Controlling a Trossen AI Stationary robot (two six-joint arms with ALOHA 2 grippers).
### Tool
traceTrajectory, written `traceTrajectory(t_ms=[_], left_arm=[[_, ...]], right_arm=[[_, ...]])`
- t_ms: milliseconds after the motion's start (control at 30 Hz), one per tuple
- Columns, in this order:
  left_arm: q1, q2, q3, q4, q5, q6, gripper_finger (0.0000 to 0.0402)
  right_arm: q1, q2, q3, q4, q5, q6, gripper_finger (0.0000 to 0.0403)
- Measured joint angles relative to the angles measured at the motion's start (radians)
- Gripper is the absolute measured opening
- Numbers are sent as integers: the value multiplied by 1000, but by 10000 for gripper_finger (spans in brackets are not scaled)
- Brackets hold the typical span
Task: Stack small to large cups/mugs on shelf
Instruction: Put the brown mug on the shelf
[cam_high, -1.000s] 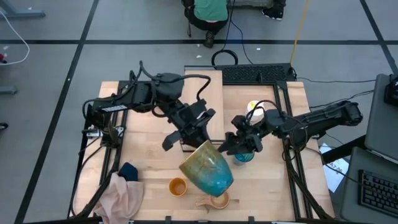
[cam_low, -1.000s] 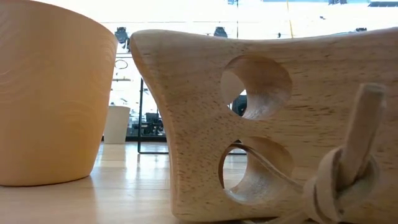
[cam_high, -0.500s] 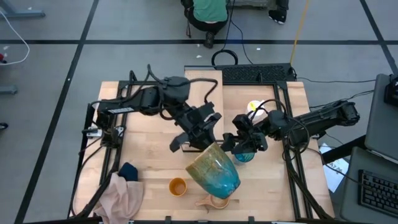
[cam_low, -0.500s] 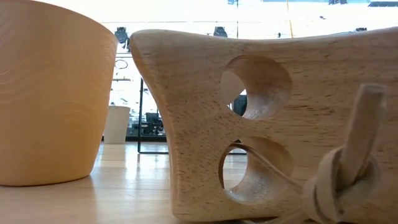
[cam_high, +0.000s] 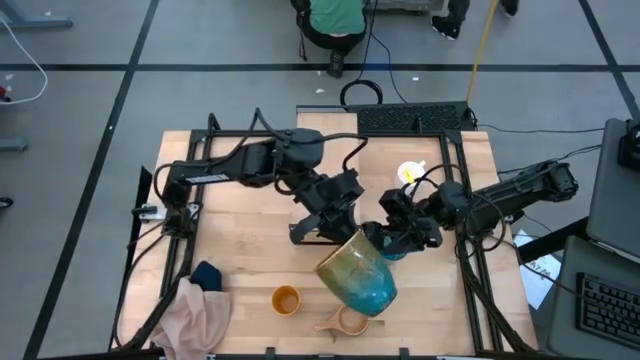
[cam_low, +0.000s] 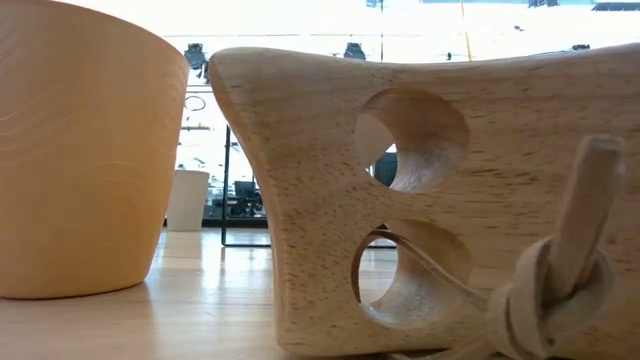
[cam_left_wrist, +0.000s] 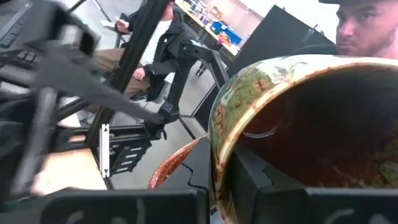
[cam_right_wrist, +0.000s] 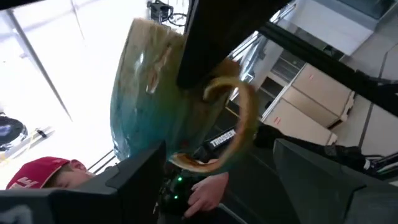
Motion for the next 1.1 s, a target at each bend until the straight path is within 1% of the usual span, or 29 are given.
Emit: traceTrajectory(t_ms=[100,233,400,733,800,900,1000,1100], left_arm=[[14,15,0,10,9,-34,29],[33,33,0,59,37,-81,29],[51,31,0,48,62,-87,29],[57,31,0,25,60,-98,29],[59,31,-1,20,60,-100,29],[59,30,-19,22,59,-102,29],[60,30,-42,31,55,-110,29],[60,30,-75,80,65,-141,29]], right_arm=[[0,0,0,-11,1,4,286],[-1,0,0,-70,4,-1,286],[-9,0,1,-106,6,-8,286],[-10,0,1,-114,8,-15,282],[-10,0,1,-115,7,-15,274],[-10,0,1,-122,3,-18,250],[-10,0,1,-124,0,-23,216],[-10,0,1,-123,-1,-27,178]])
